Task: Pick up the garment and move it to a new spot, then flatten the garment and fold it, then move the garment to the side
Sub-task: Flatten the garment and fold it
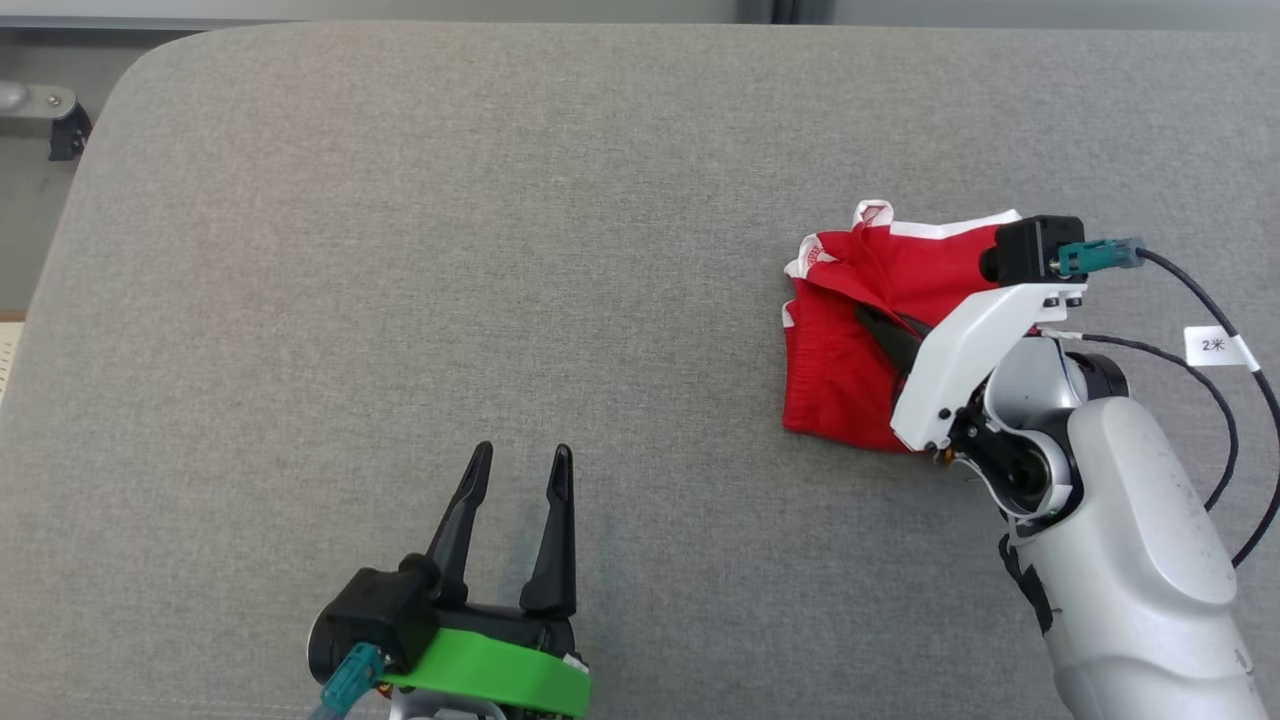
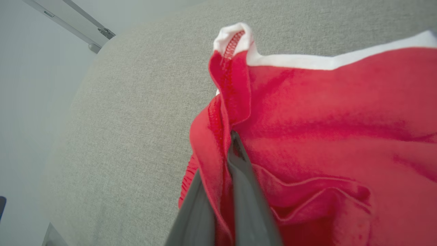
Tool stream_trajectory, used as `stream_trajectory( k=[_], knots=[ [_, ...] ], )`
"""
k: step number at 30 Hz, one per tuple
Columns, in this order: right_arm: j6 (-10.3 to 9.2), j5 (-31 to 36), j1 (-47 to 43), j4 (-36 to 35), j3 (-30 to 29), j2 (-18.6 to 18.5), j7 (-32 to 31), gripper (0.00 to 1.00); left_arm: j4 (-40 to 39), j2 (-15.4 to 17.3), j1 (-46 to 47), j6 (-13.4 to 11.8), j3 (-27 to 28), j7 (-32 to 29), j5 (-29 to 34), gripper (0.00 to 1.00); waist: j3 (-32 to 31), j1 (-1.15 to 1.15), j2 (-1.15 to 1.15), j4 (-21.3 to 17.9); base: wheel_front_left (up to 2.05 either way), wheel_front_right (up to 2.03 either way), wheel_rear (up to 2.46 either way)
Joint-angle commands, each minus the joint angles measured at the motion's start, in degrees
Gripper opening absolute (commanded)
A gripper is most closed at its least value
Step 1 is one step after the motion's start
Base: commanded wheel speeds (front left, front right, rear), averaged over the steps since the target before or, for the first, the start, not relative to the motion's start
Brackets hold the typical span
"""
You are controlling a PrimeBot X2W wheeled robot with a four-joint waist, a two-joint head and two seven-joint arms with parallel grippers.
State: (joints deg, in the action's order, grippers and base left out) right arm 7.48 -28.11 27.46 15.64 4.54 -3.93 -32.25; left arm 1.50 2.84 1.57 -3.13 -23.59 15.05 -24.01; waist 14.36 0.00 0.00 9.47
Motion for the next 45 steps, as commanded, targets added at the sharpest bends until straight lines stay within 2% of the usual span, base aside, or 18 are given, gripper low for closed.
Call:
stream_trajectory(
  k=[1,10,11,12,13,18,23,25,33,39,43,45],
  knots=[
    [0.01,0.76,0.79,0.96,0.25,0.44,1.02,0.0,0.14,0.14,0.36,-0.26,0.14,0.14,-0.1,1.0,-0.36,0.0,0.0,0.88,0.0,0.0,0.0],
    [0.01,0.16,2.94,8.55,1.29,0.94,7.38,0.0,1.17,0.13,-0.77,-0.62,0.33,0.15,-0.8,1.0,-1.08,0.0,0.0,1.76,0.0,0.0,0.0],
    [0.01,-0.06,3.21,9.27,1.63,0.97,8.16,0.36,1.29,0.13,-0.79,-0.58,0.22,0.15,-0.8,1.0,-1.14,0.0,0.0,1.67,0.0,0.0,0.0],
    [0.01,-0.61,3.44,9.77,2.33,0.97,9.33,0.89,1.4,0.13,-0.79,-0.54,0.15,0.15,-0.87,1.0,-1.25,0.0,0.0,1.5,0.0,0.0,0.0],
    [0.01,-1.53,3.51,10.18,2.88,0.97,10.23,1.0,1.46,0.13,-0.76,-0.5,0.09,0.15,-0.95,1.0,-1.33,0.0,0.0,1.34,0.0,0.0,0.0],
    [0.01,-9.17,1.77,9.0,9.65,0.99,13.55,1.0,2.11,0.14,-1.19,-0.14,0.45,0.15,-0.26,1.0,-2.69,0.0,0.0,-0.1,0.0,0.0,0.0],
    [0.01,-11.81,-1.66,6.04,11.06,0.92,17.55,1.0,3.13,0.15,-1.86,0.39,1.5,0.15,0.82,1.0,-4.9,0.0,0.0,-2.24,0.0,0.0,0.0],
    [0.01,-10.79,-3.55,4.49,10.77,0.31,19.32,1.0,3.34,0.16,-2.11,0.59,2.03,0.15,1.29,1.0,-5.76,0.0,0.0,-3.35,0.0,0.0,0.0],
    [0.01,-2.69,-12.05,-0.75,8.59,-6.53,30.68,1.0,3.92,0.16,-4.85,1.54,4.67,0.15,2.57,1.0,-10.07,0.0,0.0,-7.24,0.0,0.0,0.0],
    [0.0,4.67,-18.64,0.78,4.56,-11.72,42.06,1.0,3.69,0.16,-8.22,2.02,7.66,0.15,5.27,1.0,-13.35,0.0,0.0,-8.59,0.0,0.0,0.0],
    [0.0,7.98,-22.12,2.69,2.23,-14.28,45.95,1.0,3.41,0.16,-10.22,2.26,9.84,0.15,6.4,1.0,-14.71,0.0,0.0,-8.43,0.0,0.0,0.0],
    [0.0,8.83,-23.83,3.16,1.38,-14.38,46.79,1.0,3.43,0.17,-11.43,2.48,10.96,0.15,6.72,1.0,-15.33,0.0,0.0,-8.23,0.0,0.0,0.0]
  ],
)
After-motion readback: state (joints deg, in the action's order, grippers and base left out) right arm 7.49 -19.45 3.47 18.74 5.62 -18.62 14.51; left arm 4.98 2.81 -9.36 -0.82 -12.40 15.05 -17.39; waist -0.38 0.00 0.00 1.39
